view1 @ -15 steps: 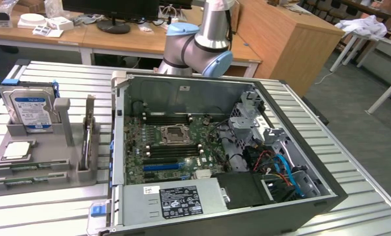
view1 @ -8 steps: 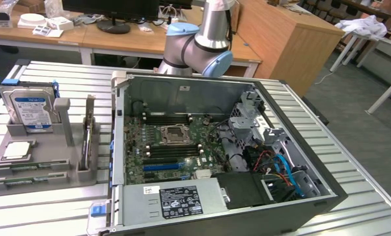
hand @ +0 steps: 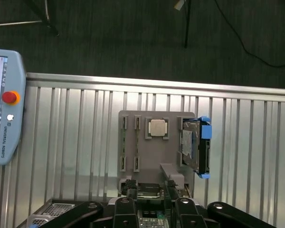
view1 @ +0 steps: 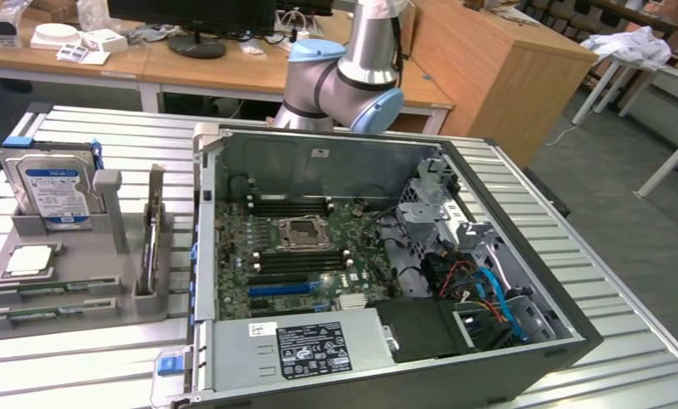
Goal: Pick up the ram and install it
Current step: 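Pick up the ram and move it above insertion slot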
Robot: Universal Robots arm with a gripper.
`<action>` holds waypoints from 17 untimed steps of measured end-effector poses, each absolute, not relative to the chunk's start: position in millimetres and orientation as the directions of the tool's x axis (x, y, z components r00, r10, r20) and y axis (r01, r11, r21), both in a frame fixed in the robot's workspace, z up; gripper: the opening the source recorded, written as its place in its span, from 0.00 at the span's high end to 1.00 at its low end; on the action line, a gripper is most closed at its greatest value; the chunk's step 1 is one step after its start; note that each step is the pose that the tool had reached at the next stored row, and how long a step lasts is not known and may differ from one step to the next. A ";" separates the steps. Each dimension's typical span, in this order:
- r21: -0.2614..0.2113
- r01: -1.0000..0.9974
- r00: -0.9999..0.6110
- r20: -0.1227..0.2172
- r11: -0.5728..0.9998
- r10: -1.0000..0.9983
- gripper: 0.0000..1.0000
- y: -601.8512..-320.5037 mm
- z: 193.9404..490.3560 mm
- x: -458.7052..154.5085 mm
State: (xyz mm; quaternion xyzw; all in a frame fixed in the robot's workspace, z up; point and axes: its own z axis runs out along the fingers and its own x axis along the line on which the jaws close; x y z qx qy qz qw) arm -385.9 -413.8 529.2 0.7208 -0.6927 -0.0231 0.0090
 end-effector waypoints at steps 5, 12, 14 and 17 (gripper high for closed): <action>0.045 -0.998 0.039 -0.021 -0.040 -0.999 0.64 -413.8 523.1 -385.9; 0.045 -0.998 0.039 -0.021 -0.040 -0.999 0.64 -413.8 515.1 -385.9; 0.045 -0.998 0.039 -0.021 -0.040 -0.999 0.64 -413.8 513.0 -385.9; 0.045 -0.998 0.039 -0.021 -0.040 -0.999 0.64 -413.8 509.8 -385.9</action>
